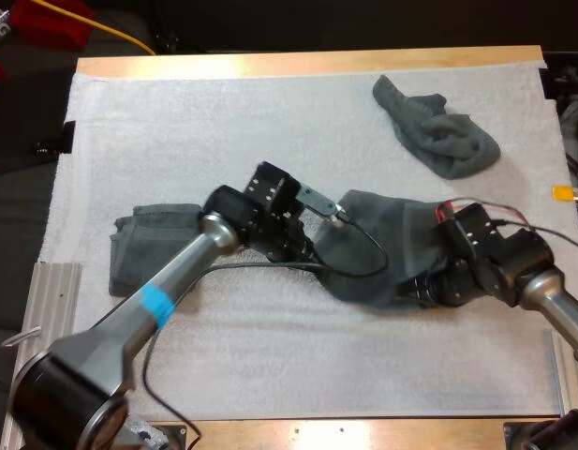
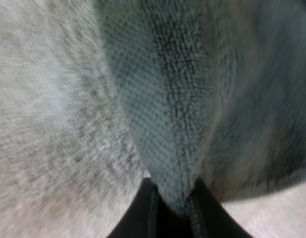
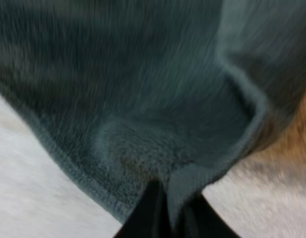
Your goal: Pick towel from pile, fold and stack
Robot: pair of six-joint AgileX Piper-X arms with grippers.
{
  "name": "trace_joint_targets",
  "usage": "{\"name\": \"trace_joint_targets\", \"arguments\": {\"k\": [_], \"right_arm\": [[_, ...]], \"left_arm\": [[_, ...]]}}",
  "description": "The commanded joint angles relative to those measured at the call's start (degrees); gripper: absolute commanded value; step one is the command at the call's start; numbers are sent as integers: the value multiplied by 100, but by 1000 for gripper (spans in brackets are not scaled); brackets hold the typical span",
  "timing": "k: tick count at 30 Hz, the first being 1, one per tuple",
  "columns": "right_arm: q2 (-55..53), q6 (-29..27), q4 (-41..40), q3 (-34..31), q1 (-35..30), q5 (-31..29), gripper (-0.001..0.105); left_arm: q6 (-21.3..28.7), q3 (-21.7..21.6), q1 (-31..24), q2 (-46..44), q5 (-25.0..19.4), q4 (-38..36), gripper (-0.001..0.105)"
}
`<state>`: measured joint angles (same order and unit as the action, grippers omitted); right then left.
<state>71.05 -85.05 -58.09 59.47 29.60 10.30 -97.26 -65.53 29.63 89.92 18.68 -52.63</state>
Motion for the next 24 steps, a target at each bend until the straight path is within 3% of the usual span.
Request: {"name": "trace_joint_targets", "arguments": {"k": [1,13,24], "right_arm": [[-147,44,32,176,7,-26,1],[-565,55,-559,1296,7,-267,1],[-986,280,-1010,1658,295,-280,1]], "left_arm": [[37,-124,-31,-237,-82,-205,0],[-21,-901,-48,-1324,-570,-1629,0],[-447,-1084,3,-2021,-567,-2358,0]]}}
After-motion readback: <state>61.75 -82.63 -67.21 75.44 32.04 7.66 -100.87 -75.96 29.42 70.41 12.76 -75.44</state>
